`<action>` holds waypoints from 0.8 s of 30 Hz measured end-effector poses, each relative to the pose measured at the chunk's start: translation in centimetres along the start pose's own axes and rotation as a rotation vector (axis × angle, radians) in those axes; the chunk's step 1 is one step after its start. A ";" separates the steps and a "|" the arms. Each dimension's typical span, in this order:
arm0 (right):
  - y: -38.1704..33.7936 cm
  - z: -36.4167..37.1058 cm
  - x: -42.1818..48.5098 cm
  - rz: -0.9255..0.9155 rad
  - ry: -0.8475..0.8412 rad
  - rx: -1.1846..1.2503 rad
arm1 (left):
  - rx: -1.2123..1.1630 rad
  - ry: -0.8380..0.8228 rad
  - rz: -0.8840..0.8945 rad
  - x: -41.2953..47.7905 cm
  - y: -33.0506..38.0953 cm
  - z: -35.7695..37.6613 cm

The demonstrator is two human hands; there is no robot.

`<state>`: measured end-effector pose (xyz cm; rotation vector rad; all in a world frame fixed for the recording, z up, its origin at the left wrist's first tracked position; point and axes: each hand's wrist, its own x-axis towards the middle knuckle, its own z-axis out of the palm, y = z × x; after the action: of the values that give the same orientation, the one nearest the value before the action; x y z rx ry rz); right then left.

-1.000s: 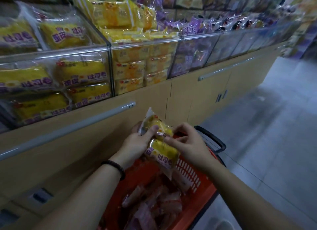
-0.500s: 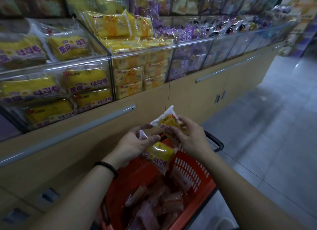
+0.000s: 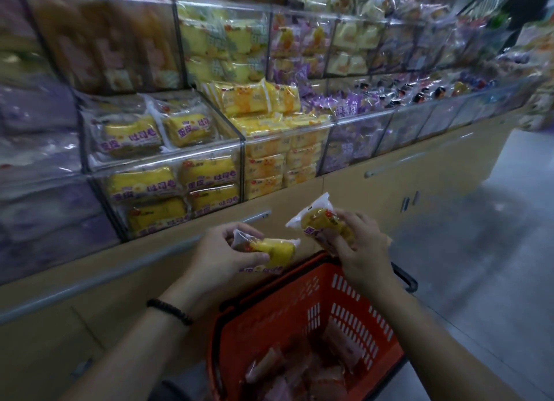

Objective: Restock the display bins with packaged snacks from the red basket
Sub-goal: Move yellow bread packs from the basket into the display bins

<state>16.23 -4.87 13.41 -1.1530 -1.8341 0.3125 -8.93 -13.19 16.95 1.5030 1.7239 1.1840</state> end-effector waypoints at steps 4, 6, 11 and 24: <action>-4.0 -0.1 0.1 -0.109 0.051 0.020 | 0.170 0.009 0.133 -1.7 2.1 -4.3; -6.2 -0.4 0.3 -0.190 0.067 0.051 | 0.294 0.028 0.223 -2.2 3.6 -6.9; -10.3 -1.5 3.0 -0.266 0.062 0.013 | 0.403 0.139 0.358 -2.4 7.7 -13.9; -20.7 -1.4 14.4 -0.453 0.139 -0.141 | 0.562 0.466 0.378 7.1 9.8 -26.0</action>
<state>3.29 -4.46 35.12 -0.7951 -1.9526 -0.1553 -28.03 -13.10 38.37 2.0765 2.2885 1.3916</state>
